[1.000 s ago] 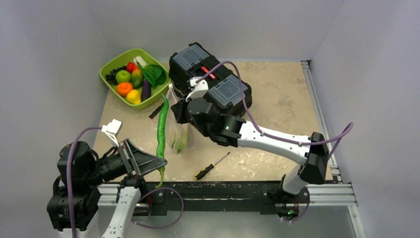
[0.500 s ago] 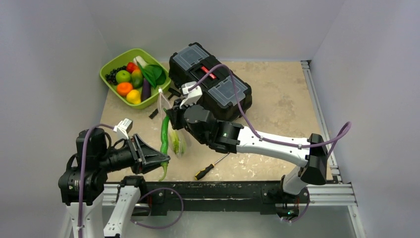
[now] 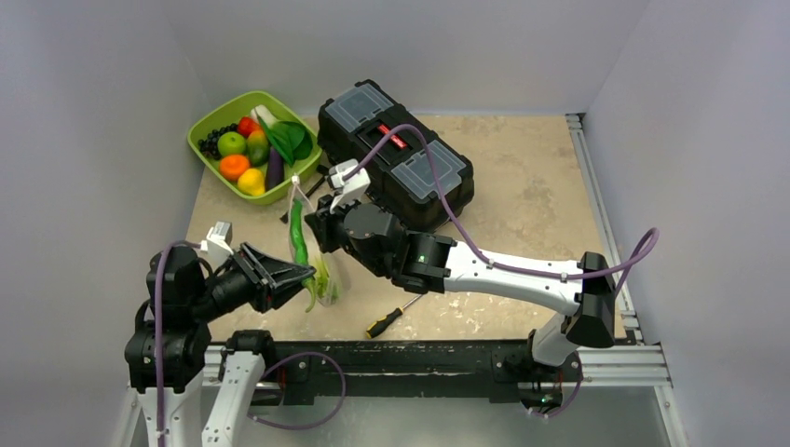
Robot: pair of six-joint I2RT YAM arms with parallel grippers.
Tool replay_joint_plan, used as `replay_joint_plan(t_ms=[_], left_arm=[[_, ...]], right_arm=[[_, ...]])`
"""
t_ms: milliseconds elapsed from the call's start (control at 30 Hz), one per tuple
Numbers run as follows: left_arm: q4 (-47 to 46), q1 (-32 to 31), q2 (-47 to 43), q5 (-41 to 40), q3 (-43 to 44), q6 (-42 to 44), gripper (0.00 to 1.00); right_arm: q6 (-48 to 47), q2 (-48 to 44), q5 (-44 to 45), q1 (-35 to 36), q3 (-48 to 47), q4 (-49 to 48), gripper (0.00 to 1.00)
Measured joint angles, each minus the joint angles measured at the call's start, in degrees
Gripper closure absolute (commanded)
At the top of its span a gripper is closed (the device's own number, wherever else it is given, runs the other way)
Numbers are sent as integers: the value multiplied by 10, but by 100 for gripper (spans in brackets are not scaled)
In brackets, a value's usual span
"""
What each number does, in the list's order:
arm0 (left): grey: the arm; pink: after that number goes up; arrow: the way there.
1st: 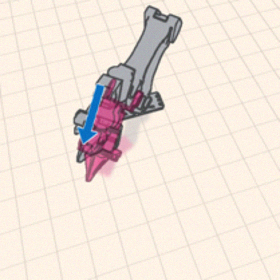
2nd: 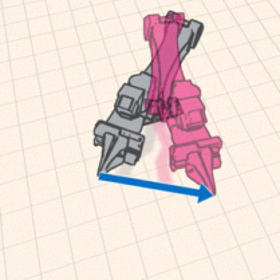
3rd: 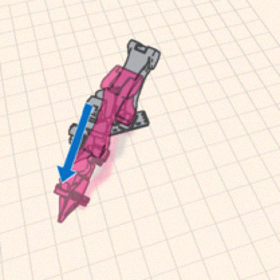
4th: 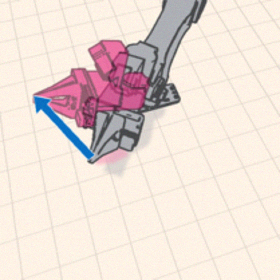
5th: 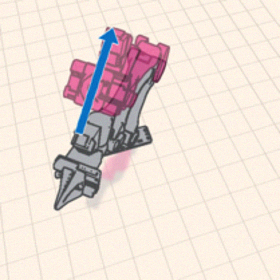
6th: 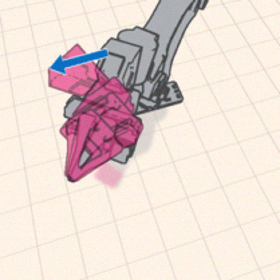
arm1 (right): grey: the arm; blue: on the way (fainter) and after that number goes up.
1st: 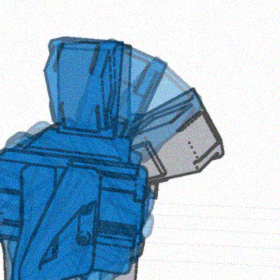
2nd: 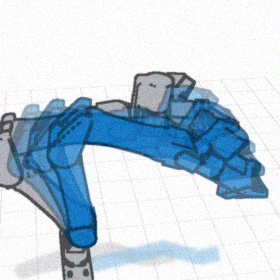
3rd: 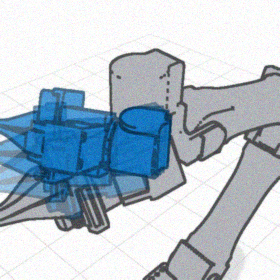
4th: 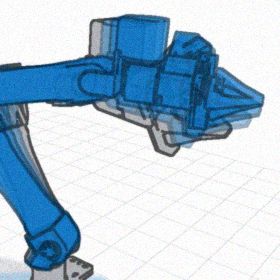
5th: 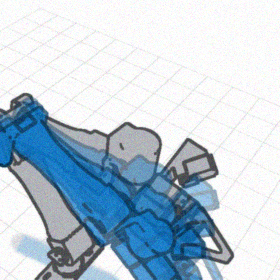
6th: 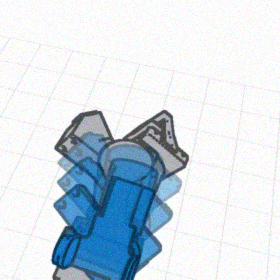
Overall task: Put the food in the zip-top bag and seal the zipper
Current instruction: Place the fake vegetable in the zipper food storage bag.
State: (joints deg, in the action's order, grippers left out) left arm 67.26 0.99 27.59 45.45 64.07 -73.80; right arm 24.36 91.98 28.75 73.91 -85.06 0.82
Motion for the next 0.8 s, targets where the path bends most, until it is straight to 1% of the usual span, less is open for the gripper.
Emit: replay_joint_plan(t_ms=[133, 200, 300, 333, 367, 433, 500, 533, 567, 667, 733, 800], left_arm=[[-47, 0, -20, -23, -31, -38, 100], [-60, 0, -13, -27, -42, -57, 100], [-64, 0, 3, -33, -43, -63, 100], [-62, 0, 9, -36, -43, -64, 97], [-62, 0, 13, -38, -43, -64, 92], [-61, 0, 19, -41, -43, -66, 76], [-61, 0, 23, -45, -43, -67, 65], [-62, 0, 24, -48, -43, -68, 59], [-63, 0, 24, -51, -43, -68, 49], [-77, 0, 24, -55, -49, -73, 30], [-86, 0, 26, -54, -58, -75, 22], [-85, 0, 29, -52, -59, -71, 21]], right_arm=[[-1, 0, -14, 1, 0, 0, 100], [-2, 0, -18, 1, -1, 2, 100], [-4, 0, -26, 1, -2, 3, 100], [-5, 0, -28, 1, -2, 4, 100], [-7, 0, -29, 1, -2, 5, 100], [-9, 0, -32, 1, -2, 6, 100], [-10, 0, -33, 1, -2, 8, 100], [-11, 0, -33, 1, -2, 9, 100], [-11, 0, -33, 1, -2, 10, 100], [-10, 0, -43, 1, -2, 10, 100], [-10, -1, -45, 1, -2, 14, 100], [-8, -3, -49, -2, -2, 19, 100]])
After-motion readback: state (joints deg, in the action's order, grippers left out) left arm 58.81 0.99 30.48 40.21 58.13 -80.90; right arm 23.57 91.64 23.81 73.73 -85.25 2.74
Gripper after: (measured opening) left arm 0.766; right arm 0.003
